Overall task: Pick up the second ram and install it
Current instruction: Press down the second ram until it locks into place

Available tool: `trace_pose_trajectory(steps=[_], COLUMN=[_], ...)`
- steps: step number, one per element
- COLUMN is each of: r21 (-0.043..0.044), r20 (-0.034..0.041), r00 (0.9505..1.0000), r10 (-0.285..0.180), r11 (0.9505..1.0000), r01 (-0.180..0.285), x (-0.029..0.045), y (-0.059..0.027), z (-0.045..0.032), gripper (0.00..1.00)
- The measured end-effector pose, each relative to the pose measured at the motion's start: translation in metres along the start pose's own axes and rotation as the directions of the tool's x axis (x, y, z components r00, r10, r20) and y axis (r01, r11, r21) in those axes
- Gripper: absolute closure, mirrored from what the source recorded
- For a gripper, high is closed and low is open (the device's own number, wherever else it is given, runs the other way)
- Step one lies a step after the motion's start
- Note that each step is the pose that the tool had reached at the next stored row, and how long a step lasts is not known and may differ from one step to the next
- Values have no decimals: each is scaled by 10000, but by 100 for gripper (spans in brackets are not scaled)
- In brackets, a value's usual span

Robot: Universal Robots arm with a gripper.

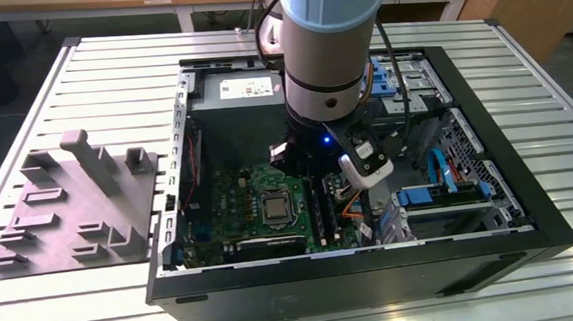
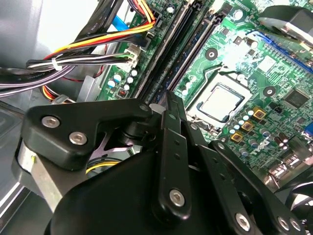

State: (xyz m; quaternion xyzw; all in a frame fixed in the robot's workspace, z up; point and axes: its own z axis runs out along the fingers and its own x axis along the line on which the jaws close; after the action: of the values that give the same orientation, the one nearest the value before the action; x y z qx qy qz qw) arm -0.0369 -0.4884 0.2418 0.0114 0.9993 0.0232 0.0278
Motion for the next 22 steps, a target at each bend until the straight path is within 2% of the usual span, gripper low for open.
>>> trace_pose_trajectory(steps=[6,18,22], r21=[-9,-10,-11], r20=[0,0,1], r00=[10000,10000,10000], r10=[1,0,-2], r11=[10000,10000,10000], r01=[-1,0,2], x=[1,5,5], y=[21,229,247], z=[0,10,12], gripper=[90,90,90])
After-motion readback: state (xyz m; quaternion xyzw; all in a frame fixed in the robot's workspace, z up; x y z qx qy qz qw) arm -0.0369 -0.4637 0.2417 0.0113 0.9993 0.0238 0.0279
